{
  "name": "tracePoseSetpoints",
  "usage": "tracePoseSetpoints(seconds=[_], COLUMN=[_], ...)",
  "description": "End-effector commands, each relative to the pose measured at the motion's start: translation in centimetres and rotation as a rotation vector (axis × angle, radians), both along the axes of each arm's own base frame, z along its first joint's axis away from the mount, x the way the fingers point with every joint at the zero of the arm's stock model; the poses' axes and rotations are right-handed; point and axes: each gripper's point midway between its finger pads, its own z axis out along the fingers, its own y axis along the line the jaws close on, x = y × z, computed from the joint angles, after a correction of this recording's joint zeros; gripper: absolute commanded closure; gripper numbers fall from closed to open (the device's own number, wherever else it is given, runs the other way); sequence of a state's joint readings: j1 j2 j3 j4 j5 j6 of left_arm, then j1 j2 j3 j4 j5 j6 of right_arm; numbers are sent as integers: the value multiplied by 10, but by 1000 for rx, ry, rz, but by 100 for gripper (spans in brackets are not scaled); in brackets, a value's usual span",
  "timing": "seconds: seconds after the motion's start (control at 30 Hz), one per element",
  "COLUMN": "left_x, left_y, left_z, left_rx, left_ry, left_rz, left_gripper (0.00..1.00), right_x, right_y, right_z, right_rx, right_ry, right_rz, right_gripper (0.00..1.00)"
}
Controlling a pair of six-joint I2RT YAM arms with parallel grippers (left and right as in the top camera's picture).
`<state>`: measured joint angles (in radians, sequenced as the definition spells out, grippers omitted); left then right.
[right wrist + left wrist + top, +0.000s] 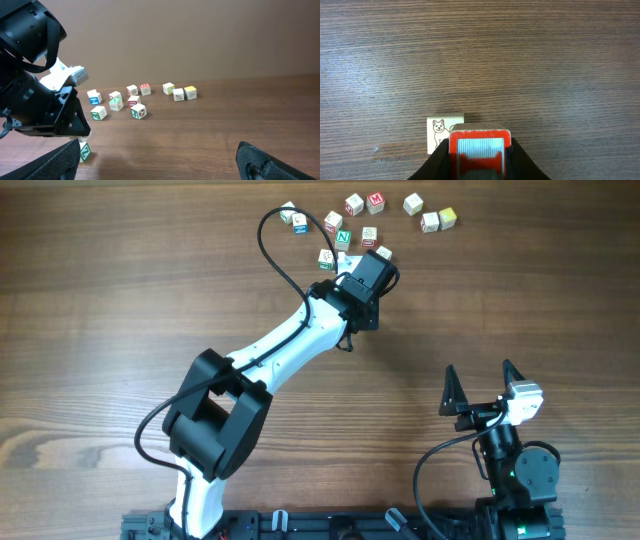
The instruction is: Form a tower
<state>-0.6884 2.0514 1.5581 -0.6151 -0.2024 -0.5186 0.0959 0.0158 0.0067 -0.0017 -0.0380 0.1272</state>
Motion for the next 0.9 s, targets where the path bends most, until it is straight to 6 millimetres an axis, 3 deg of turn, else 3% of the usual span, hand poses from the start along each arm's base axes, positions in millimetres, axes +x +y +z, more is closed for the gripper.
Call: tracePoseSetpoints(seconds=[0.0,0.3,0.47,0.87], left_x=[0,2,2,2], left_y=[10,19,21,26], left_z=[-15,-19,-22,-25], left_rx=[33,54,67,85], left_ry=[-2,-1,-2,-1], left_rz=[32,49,54,66], left_gripper=[84,88,83,82], right_x=[0,0,0,0], right_y=[4,4,4,4], right_z=[0,0,0,0], right_rx=[-3,-3,-3,-3], right_ry=[-2,-2,-2,-2], right_rz=[19,19,19,19], right_gripper=[0,0,0,0])
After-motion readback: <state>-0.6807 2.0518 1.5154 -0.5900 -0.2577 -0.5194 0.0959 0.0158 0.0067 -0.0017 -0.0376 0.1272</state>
